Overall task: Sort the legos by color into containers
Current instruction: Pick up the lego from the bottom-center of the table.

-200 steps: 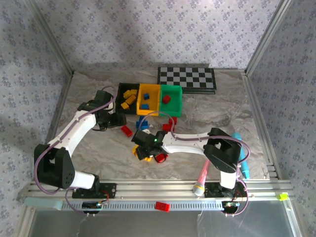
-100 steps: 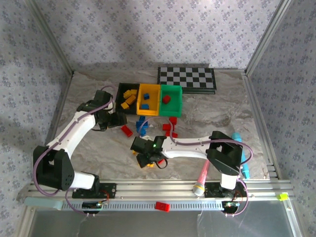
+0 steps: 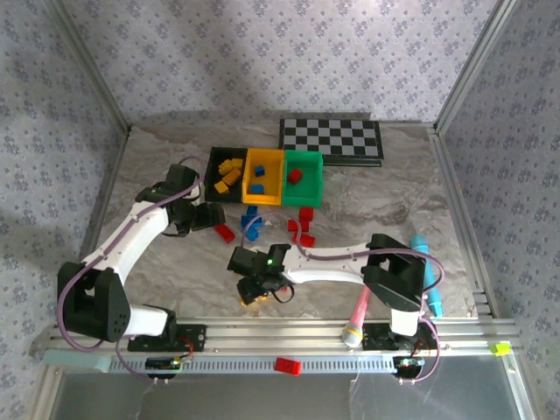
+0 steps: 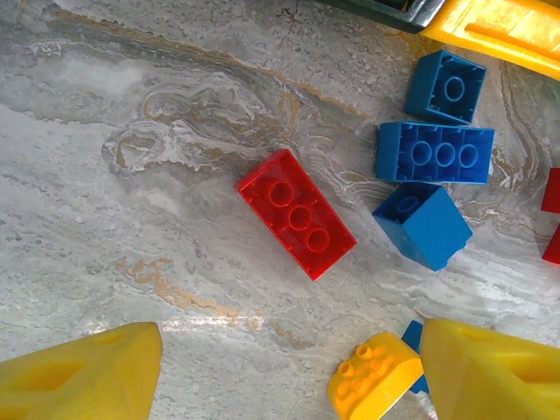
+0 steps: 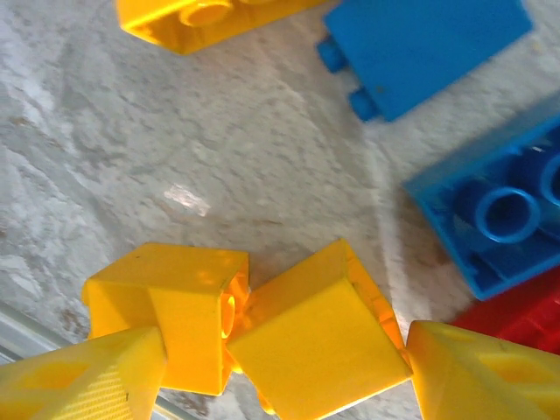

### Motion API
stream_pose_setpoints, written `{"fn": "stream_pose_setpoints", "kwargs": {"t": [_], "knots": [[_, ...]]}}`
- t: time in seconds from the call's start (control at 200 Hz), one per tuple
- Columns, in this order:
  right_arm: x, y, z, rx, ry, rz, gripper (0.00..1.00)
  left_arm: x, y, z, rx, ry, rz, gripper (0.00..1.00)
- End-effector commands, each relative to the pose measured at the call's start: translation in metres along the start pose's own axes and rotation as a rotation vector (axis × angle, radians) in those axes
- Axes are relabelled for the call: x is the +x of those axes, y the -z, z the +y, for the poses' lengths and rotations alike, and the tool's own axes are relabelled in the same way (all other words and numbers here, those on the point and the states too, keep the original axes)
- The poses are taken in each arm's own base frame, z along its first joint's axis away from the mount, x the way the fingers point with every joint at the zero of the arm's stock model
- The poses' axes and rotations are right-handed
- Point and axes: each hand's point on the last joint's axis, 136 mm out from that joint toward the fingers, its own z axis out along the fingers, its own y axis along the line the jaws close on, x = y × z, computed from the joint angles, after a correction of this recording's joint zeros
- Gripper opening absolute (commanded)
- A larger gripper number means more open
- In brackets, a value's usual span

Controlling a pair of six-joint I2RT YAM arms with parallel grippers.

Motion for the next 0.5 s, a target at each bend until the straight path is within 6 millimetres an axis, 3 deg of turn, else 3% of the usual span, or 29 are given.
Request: {"fn": "stream_pose_setpoints", "kwargs": {"t": [0.0,0.15,0.275,0.495], "knots": [[0.007,-0.013,0.008,0.011,0.041,0.06,0.76,-0.002,0.005,-0.003,0.019,0.002,-0.016,0.77],[-0.006,-0.02,0.02,-0.018,0.049,0.047,0.78,0.0,0.005,-0.001,0.013,0.001,-0.014,0.77],[-0.014,-0.022,0.019,-0.006,0.041,0.04,0.79,0.002,0.004,0.0,0.013,0.005,-0.01,0.77],[-0.012,0.003,0.007,0.012,0.012,-0.001,0.79,0.002,0.003,0.0,0.012,0.004,-0.01,0.77]]}}
